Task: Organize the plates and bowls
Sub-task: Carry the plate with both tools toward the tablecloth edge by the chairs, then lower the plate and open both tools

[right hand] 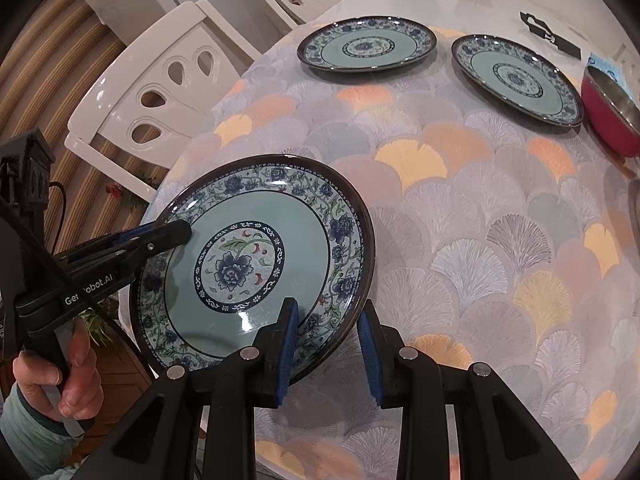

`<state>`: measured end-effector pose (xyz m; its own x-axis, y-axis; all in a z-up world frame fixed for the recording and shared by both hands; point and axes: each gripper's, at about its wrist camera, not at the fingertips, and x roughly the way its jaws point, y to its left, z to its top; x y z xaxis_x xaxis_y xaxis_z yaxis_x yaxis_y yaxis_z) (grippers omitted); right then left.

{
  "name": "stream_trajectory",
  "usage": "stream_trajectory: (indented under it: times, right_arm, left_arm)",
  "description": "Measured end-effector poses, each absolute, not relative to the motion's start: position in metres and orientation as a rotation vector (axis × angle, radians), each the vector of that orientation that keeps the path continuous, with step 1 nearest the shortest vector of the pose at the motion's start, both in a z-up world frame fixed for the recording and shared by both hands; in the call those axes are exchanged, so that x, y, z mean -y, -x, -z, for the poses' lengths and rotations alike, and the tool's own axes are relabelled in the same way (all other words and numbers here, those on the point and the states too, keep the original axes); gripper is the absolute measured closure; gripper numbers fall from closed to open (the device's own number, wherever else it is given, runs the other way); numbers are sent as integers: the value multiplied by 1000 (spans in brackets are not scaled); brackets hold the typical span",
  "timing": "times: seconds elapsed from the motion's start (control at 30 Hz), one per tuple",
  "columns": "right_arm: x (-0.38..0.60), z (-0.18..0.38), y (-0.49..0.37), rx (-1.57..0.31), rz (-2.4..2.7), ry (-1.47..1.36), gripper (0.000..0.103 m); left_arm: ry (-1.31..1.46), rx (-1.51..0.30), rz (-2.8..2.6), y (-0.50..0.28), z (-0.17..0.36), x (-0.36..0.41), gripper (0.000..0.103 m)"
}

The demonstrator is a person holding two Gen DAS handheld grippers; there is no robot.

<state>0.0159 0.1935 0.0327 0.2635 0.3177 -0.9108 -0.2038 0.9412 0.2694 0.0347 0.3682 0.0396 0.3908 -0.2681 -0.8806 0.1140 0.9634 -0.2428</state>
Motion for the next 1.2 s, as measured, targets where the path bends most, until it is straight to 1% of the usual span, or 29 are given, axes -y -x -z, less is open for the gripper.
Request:
stream_trajectory:
  times: [0.33, 0.7, 0.73, 0.9, 0.93, 0.97, 1.03, 1.1, 1.13, 1.2]
  right_arm:
    - [-195, -27, -21, -1276, -339, -120, 73]
    - [-195, -18, -23, -1323, -365, -134, 73]
    - [-195, -20, -23, -1325, -367, -133, 73]
    - [-186, -37, -20, -1305, -355, -110, 73]
    - [-184, -41, -20, -1302, -352, -111, 71]
    - [-182, -45, -22, -1298, -348, -110, 66]
    - [-180, -60, -28, -1265, -335, -100, 60]
    - [-177, -79, -39, -1214, -325, -93, 59]
    - [-176, -88, -44, -1189, -321, -93, 58]
    - [-173, -110, -58, -1118, -301, -98, 52]
  left_arm:
    - [143, -1145, 234, -44, -34, -365, 80]
    - [166, -1204, 228, -49, -25, -372, 80]
    - [165, -1206, 225, -48, -25, -374, 78]
    - [182, -1197, 207, -46, -36, -389, 78]
    - [183, -1188, 204, -46, -40, -391, 78]
    - [184, -1178, 205, -47, -44, -393, 78]
    - [183, -1146, 211, -53, -58, -396, 78]
    - [176, -1101, 229, -63, -75, -395, 78]
    - [169, -1071, 242, -71, -85, -394, 76]
    - [158, -1024, 255, -88, -103, -389, 53]
